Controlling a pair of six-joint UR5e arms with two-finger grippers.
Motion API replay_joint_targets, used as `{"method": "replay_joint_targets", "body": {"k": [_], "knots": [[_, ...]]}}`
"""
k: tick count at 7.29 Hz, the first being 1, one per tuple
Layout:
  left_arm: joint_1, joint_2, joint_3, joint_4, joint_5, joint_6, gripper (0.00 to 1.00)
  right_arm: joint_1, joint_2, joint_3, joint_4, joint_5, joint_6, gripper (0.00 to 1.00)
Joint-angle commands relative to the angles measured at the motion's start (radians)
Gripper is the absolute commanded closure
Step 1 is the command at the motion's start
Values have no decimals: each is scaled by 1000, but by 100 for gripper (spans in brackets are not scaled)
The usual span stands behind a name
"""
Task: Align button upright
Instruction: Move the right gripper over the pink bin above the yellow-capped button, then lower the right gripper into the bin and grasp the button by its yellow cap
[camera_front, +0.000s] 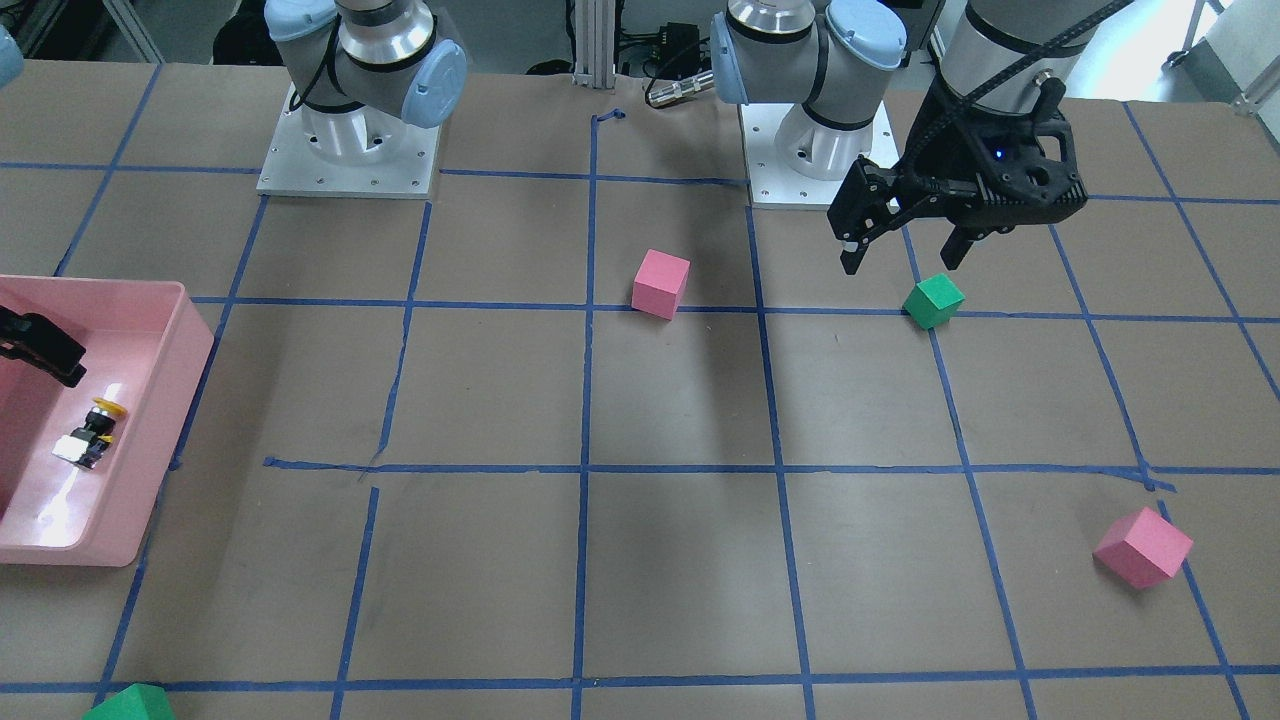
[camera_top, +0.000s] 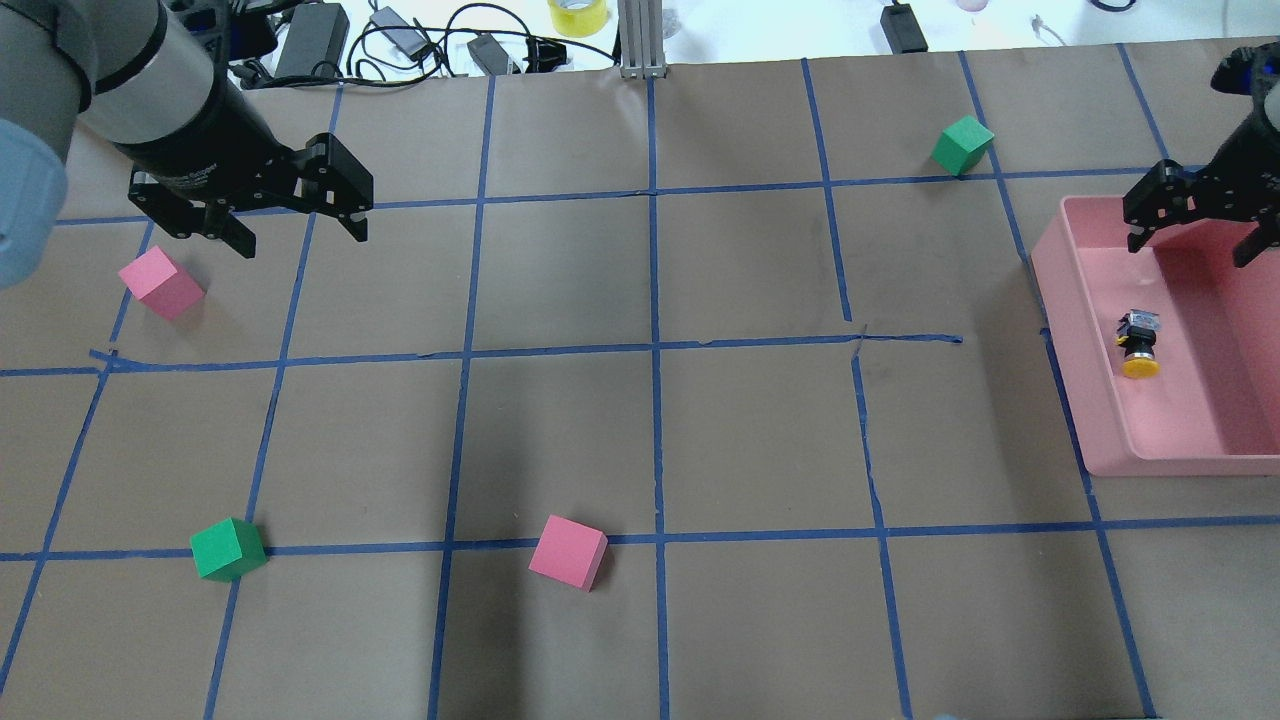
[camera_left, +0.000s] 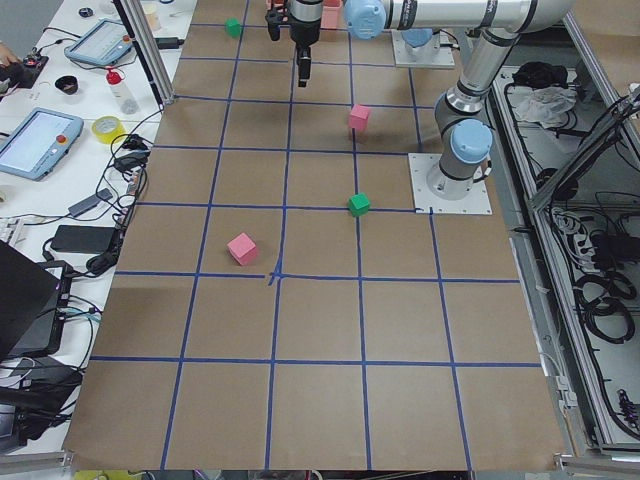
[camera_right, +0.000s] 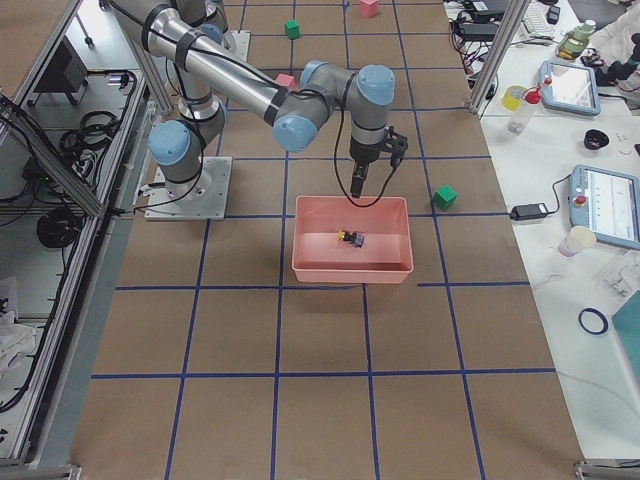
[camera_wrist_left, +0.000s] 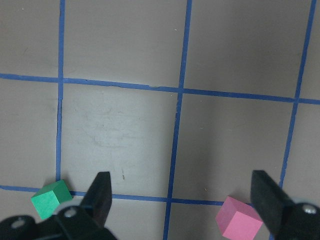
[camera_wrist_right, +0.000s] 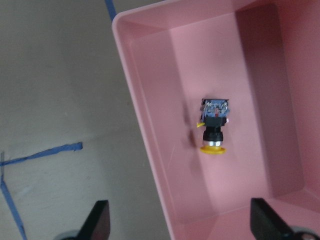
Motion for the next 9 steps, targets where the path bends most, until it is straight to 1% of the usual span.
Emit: {"method": "replay_joint_targets", "body": {"k": [1,4,5,6,9], "knots": [[0,0,-2,0,0,0,0,-40,53,37,-74,-3,-19,0],[0,0,0,0,0,0,0,-63,107,63,-79,-4,38,0],[0,0,0,0,0,0,0,-64,125,66,-78,-18,73,0],[0,0,0,0,0,0,0,-69,146,74,-79,-51,87,0],[2,0,-2,0,0,1,0,-74,197,75,-84,-50,130,0]]}}
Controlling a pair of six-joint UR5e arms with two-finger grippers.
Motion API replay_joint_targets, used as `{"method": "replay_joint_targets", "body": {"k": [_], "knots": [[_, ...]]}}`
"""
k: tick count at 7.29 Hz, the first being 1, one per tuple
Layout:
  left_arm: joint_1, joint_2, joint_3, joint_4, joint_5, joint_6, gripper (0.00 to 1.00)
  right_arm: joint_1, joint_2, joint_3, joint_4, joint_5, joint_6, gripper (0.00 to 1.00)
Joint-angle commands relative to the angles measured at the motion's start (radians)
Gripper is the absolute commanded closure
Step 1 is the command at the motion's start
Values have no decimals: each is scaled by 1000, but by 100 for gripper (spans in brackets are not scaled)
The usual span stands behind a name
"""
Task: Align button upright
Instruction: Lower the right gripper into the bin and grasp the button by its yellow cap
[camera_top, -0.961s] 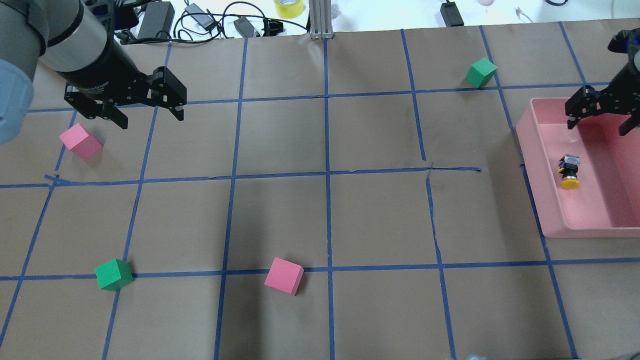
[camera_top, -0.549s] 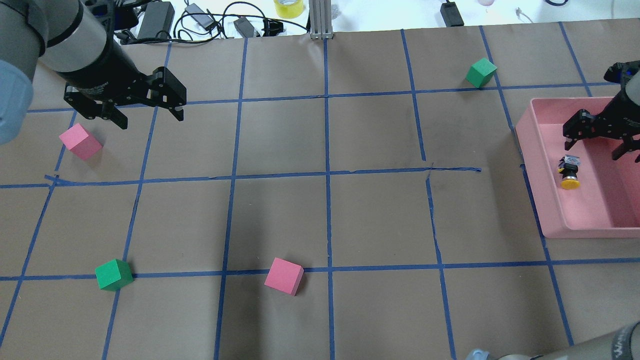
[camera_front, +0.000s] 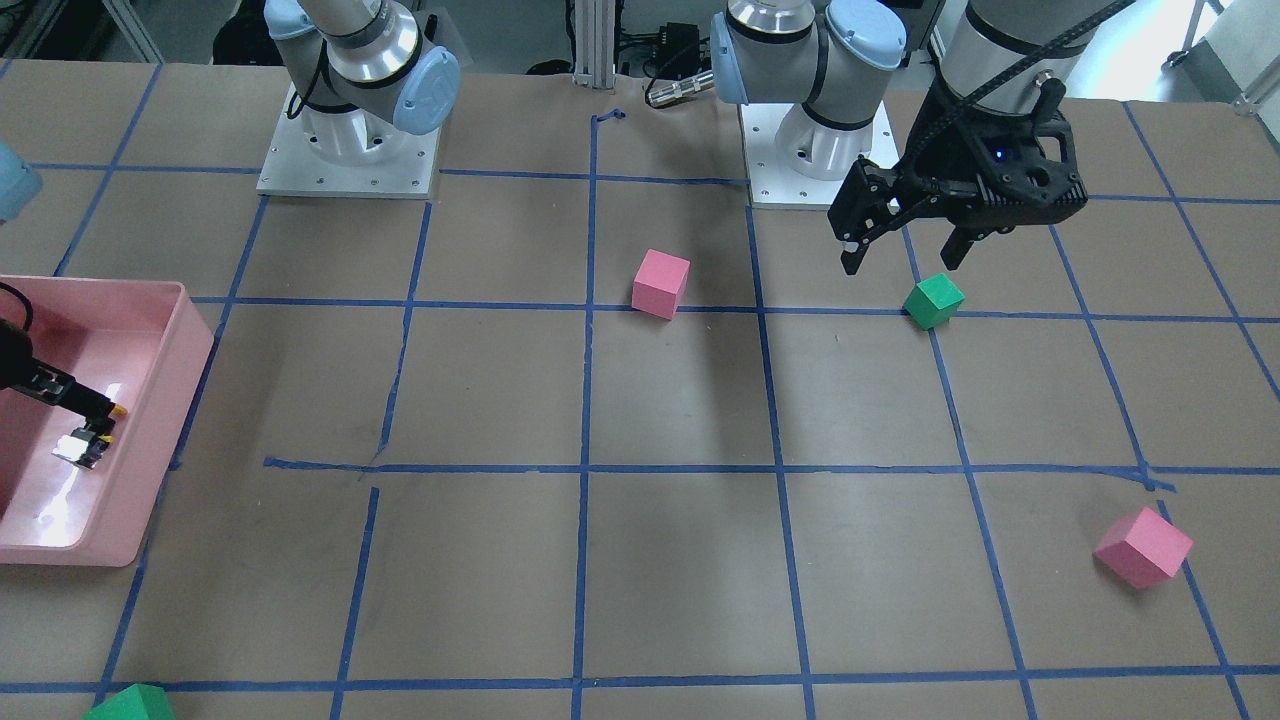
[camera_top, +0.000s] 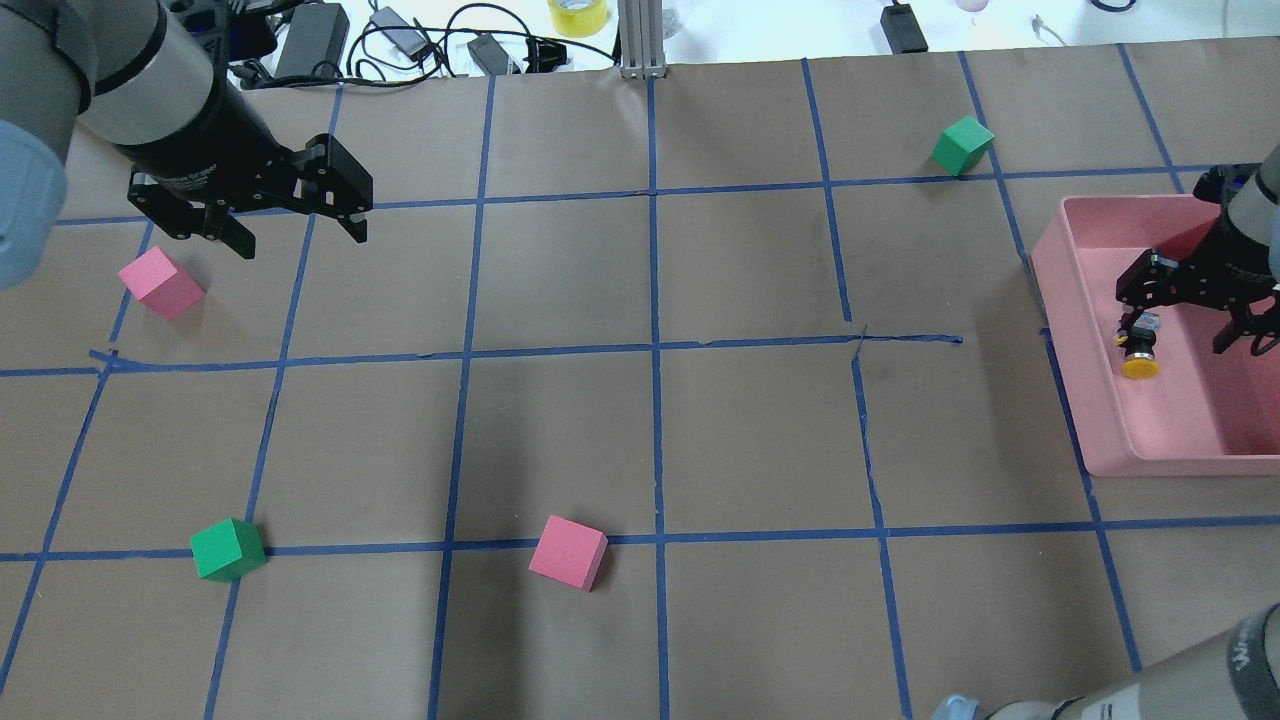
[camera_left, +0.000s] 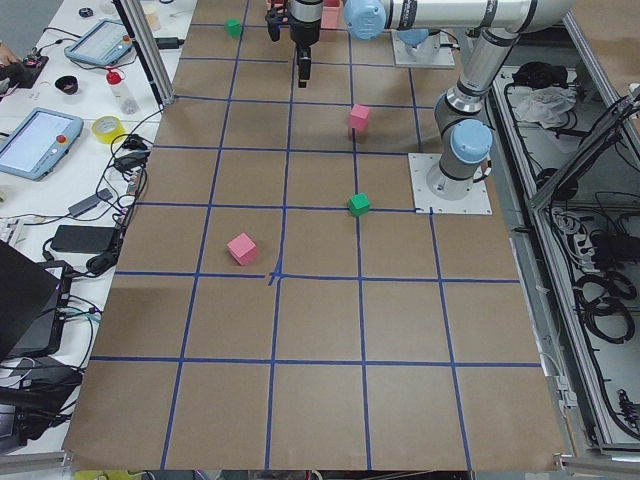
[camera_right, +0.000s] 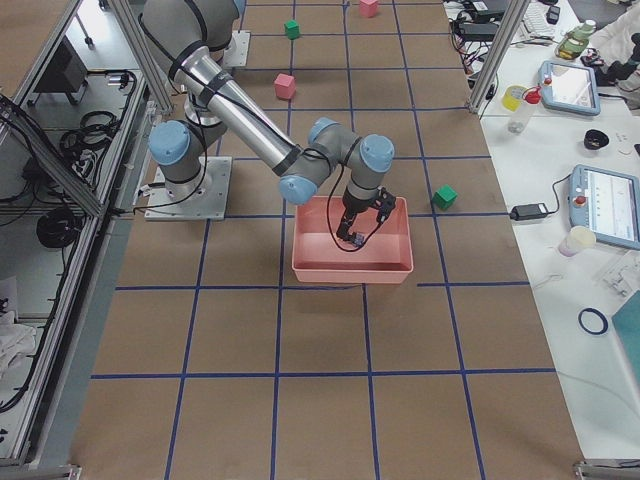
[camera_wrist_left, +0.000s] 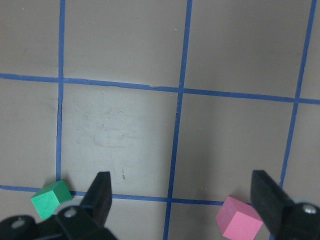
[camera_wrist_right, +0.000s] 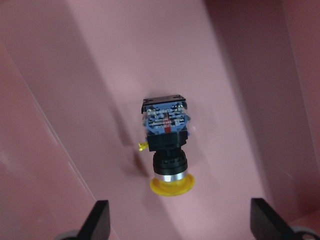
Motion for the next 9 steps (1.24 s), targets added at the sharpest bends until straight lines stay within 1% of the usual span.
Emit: {"method": "replay_joint_targets", "body": {"k": [1,5,8,9], "knots": [[0,0,1,0,0,1,0,-1,35,1,-4,-4,36,0],[2,0,0,0,0,1,0,-1,72,-5,-13,15,42,0],[2,0,0,0,0,1,0,-1,81,-1,-19,7,39,0],[3,0,1,0,0,-1,0,-1,87,-1,-19,7,39,3]]}}
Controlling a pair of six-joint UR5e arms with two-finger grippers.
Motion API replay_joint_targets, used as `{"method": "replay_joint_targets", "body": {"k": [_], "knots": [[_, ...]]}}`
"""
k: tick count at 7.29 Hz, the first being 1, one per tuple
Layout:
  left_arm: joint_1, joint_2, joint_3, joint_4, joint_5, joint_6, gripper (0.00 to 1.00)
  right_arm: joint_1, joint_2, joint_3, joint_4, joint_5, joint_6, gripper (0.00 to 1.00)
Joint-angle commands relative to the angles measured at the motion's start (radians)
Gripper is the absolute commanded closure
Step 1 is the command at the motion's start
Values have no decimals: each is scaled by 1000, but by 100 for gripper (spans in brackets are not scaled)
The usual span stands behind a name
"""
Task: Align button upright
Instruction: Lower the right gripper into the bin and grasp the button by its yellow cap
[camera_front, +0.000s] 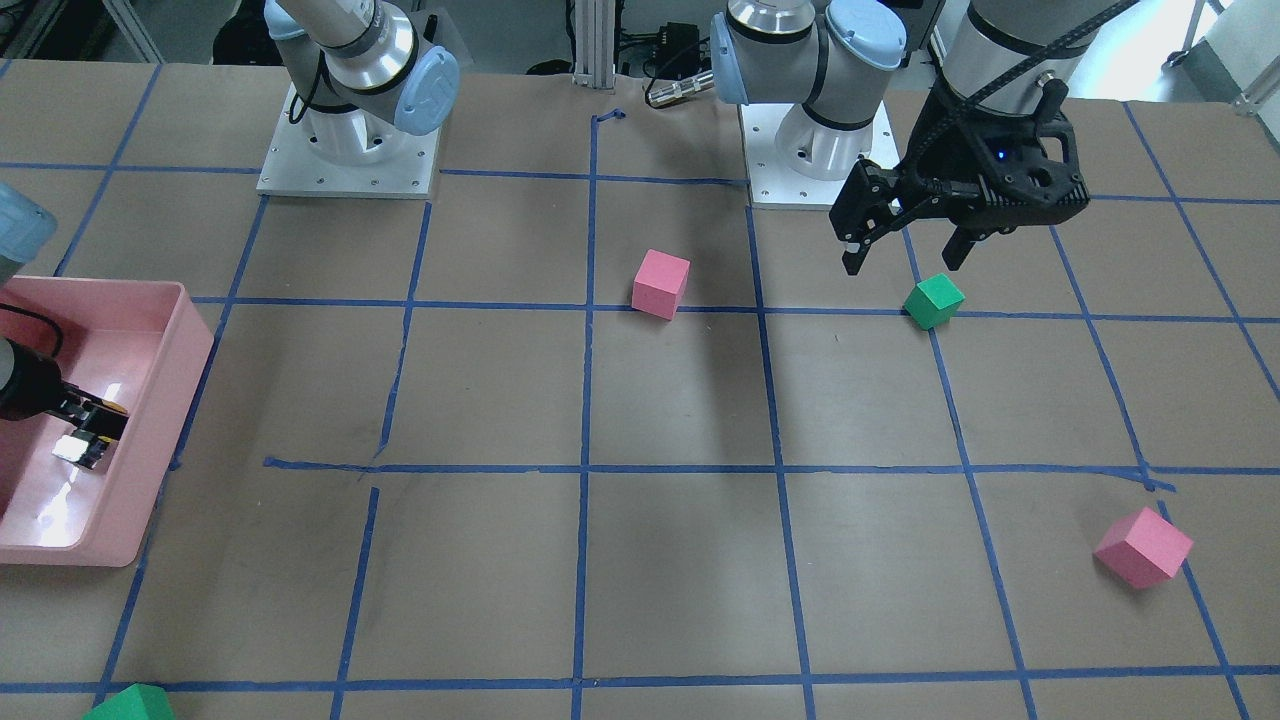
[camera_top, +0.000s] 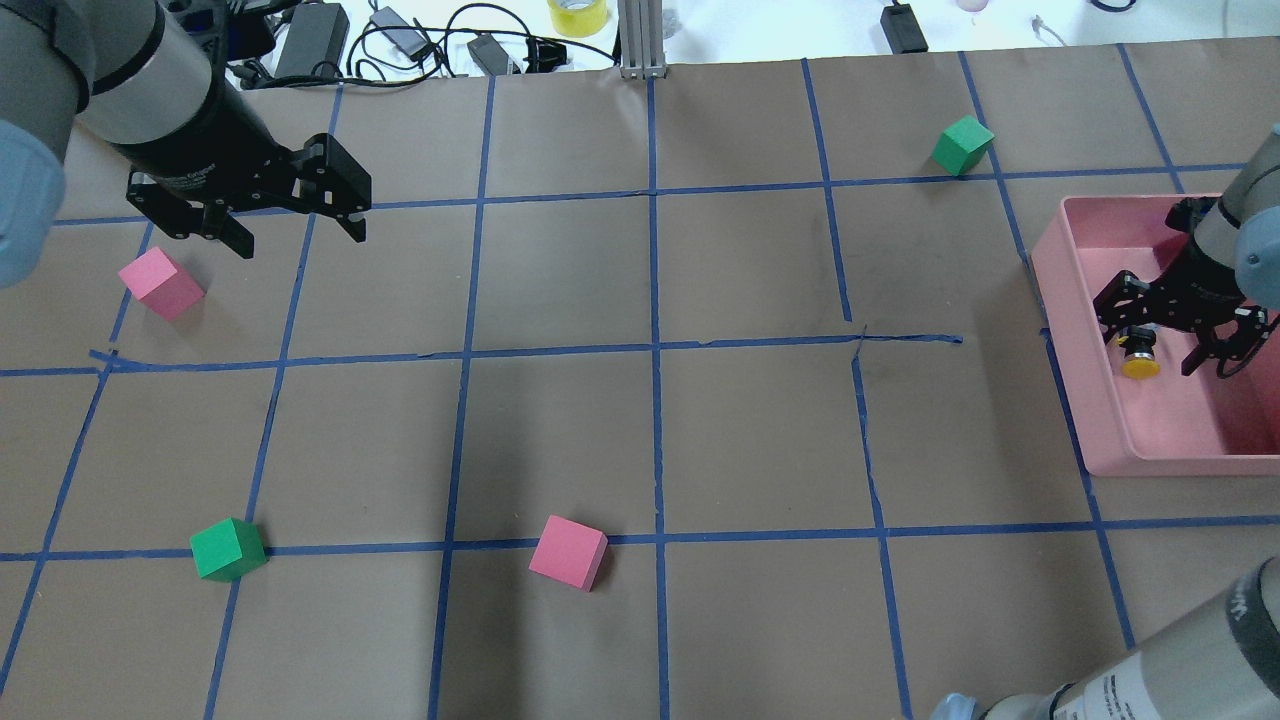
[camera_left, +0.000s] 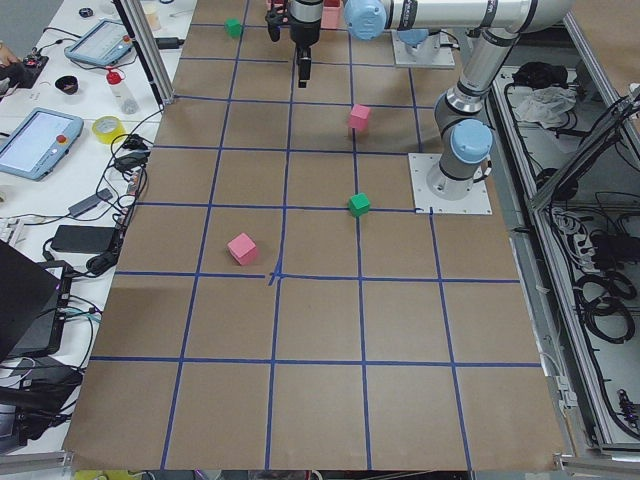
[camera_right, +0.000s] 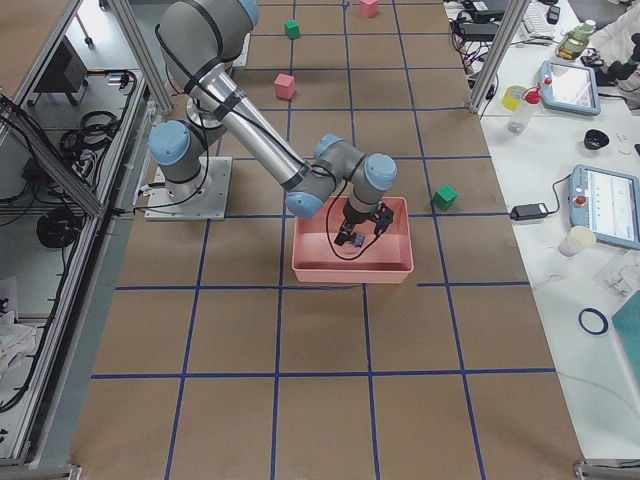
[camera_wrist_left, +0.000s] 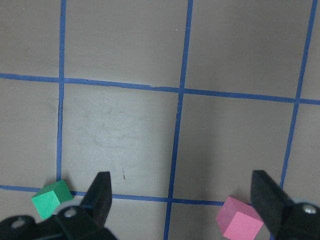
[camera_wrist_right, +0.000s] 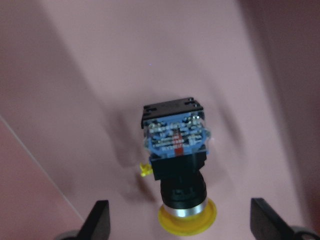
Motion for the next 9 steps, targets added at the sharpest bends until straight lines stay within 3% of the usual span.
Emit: {"method": "replay_joint_targets", "body": {"k": [1,3,4,9], "knots": [[1,0,1,0,0,0,0,0,14,1,-2,-4,1,17],[1,0,1,0,0,0,0,0,12,1,1,-4,4,87],[1,0,1,0,0,0,0,0,12,-1,4,-4,13,100],[1,0,1,0,0,0,0,0,-71,-86,75,-2,25,100]]}}
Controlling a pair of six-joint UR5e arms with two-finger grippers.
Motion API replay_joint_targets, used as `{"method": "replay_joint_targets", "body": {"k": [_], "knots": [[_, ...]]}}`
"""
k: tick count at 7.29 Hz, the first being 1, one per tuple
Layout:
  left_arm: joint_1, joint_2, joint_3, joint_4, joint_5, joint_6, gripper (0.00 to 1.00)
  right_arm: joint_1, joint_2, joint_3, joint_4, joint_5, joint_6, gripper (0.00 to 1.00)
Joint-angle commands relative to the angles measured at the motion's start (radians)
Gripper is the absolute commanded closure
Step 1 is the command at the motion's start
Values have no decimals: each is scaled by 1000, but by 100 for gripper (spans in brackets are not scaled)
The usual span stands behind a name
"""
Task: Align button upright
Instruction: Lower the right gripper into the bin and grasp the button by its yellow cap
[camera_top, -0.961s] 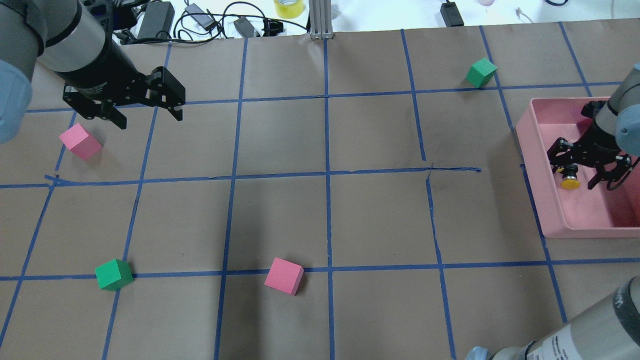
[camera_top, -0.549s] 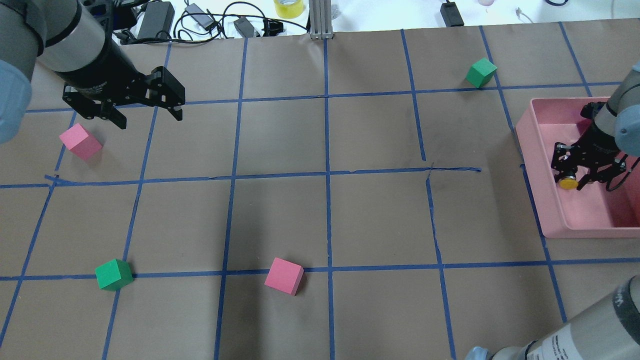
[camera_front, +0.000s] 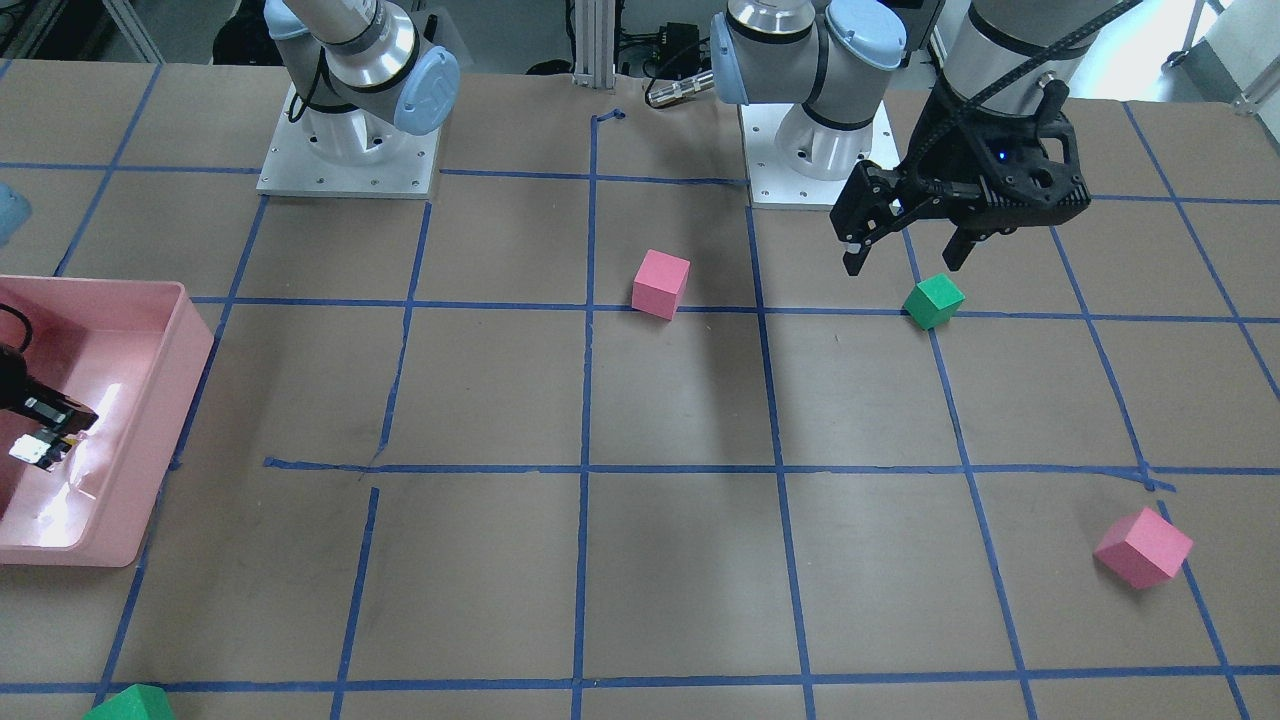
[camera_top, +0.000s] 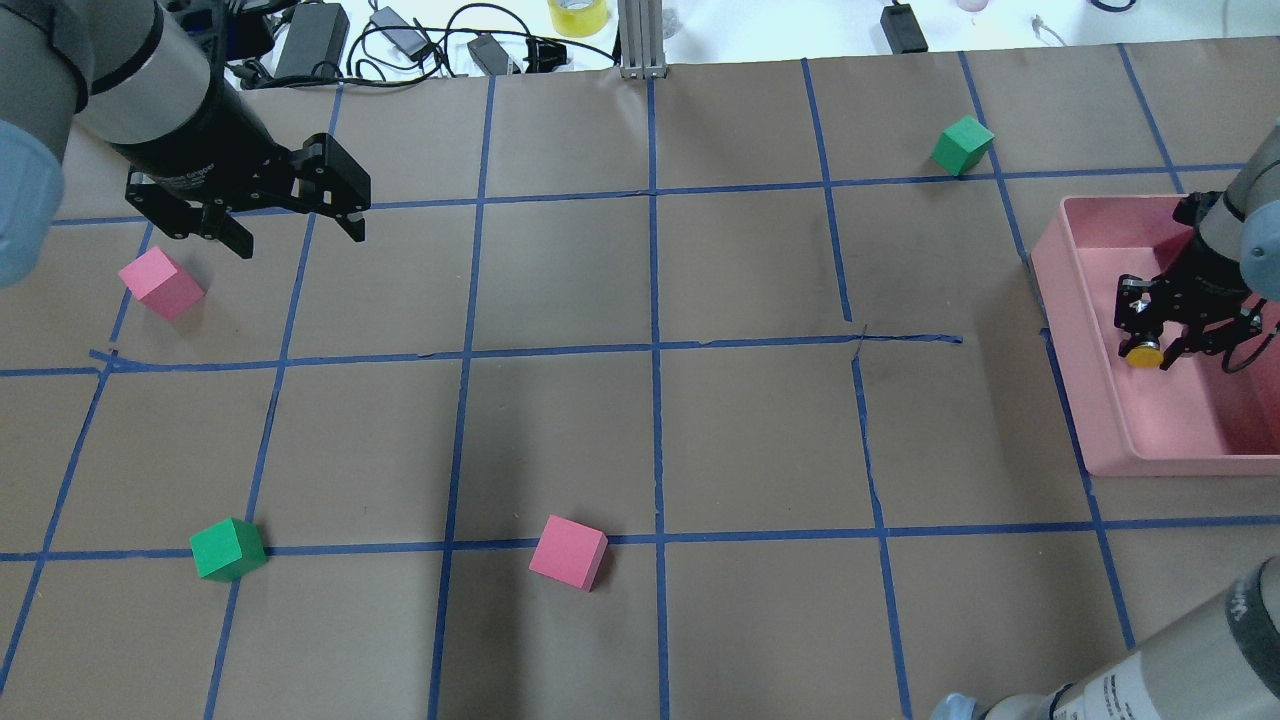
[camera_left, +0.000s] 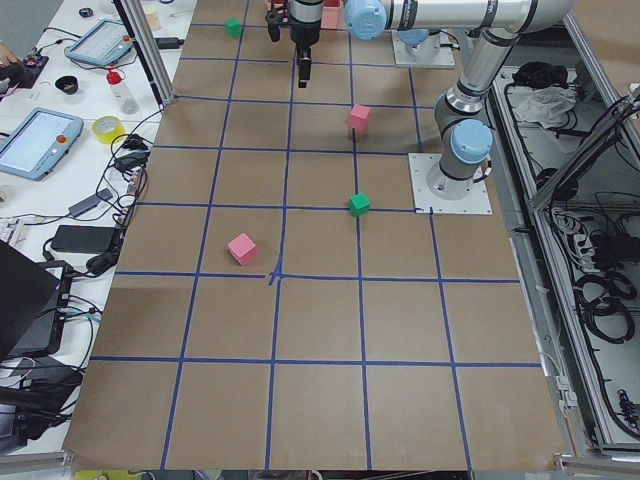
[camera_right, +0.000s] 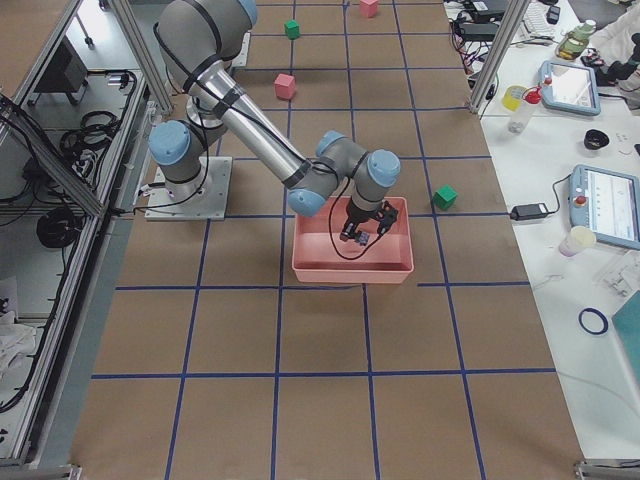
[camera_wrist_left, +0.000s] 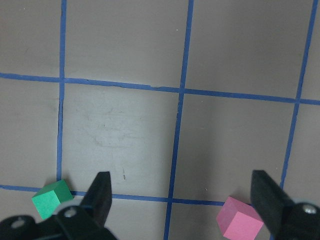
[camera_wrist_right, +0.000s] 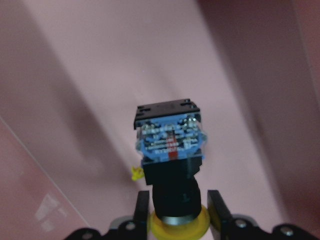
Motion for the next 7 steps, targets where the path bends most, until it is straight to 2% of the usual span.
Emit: {"method": "replay_joint_targets", "body": {"k": [1,2,5,7], "knots": [[1,0,1,0,0,0,0,2,-57,-55,75,8,-5,100],[2,0,1,0,0,0,0,8,-82,-80,108,11,-28,100],[2,0,0,0,0,0,0,46,-99,-137,109,10,-252,100],[2,0,1,0,0,0,0,241,-100,-147,106,-12,-241,100]]}}
